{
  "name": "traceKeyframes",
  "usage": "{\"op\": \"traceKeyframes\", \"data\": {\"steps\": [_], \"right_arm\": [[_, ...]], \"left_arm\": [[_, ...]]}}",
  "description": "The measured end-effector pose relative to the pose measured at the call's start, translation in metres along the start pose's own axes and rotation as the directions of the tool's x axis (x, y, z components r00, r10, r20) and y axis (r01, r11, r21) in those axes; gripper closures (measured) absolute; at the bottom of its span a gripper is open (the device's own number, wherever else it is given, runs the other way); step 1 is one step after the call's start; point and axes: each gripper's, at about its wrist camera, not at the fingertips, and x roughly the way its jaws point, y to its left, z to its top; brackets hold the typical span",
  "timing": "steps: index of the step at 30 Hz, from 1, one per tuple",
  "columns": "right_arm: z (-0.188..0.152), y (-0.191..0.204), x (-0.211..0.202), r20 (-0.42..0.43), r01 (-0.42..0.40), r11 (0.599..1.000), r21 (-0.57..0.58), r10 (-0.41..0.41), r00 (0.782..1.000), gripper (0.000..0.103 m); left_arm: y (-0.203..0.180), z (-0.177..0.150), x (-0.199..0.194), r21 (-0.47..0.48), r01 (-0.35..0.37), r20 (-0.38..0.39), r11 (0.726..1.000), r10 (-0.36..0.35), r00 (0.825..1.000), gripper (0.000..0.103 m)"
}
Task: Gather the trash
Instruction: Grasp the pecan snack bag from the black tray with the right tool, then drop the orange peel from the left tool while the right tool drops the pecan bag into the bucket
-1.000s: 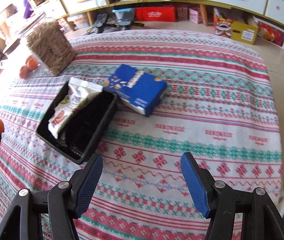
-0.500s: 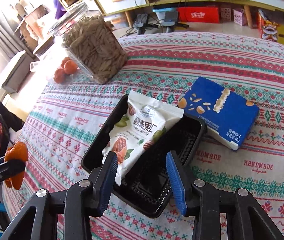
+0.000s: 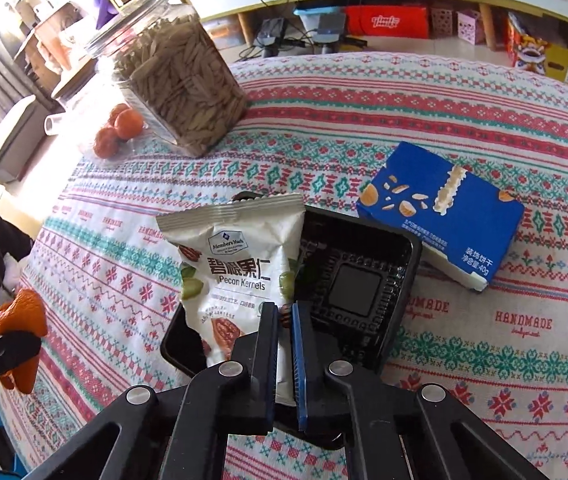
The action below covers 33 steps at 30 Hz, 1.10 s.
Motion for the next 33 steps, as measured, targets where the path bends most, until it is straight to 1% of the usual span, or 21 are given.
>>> {"op": "traceKeyframes", "data": {"steps": [6, 11, 15, 22, 26, 33], "right_arm": [[-0.012, -0.001, -0.042, 0.041, 0.018, 0.999, -0.04, -0.016, 0.999, 0.099], [-0.028, -0.015, -0.081, 0.074, 0.05, 0.998, -0.031, -0.048, 0.996, 0.099], [-0.047, -0.029, -0.114, 0.106, 0.078, 0.997, -0.021, -0.075, 0.992, 0.099], [-0.086, -0.062, -0.161, 0.145, 0.132, 0.991, 0.022, -0.133, 0.98, 0.099], [-0.11, -0.083, -0.182, 0.162, 0.146, 0.987, 0.066, -0.155, 0.975, 0.099], [-0.144, -0.129, -0.224, 0.216, 0.164, 0.973, 0.164, -0.198, 0.956, 0.099]], "left_arm": [[-0.013, -0.005, -0.001, 0.032, 0.003, 0.0, 0.999, -0.003, 1.0, 0.084], [-0.034, -0.013, -0.001, 0.081, 0.021, -0.005, 0.997, -0.021, 1.0, 0.084], [-0.054, -0.018, -0.003, 0.116, 0.051, -0.01, 0.992, -0.05, 0.999, 0.084], [-0.094, -0.032, -0.009, 0.184, 0.087, -0.014, 0.979, -0.085, 0.996, 0.084], [-0.116, -0.039, -0.011, 0.218, 0.106, -0.019, 0.97, -0.105, 0.994, 0.084], [-0.164, -0.049, -0.014, 0.276, 0.154, -0.025, 0.949, -0.153, 0.988, 0.084]]}}
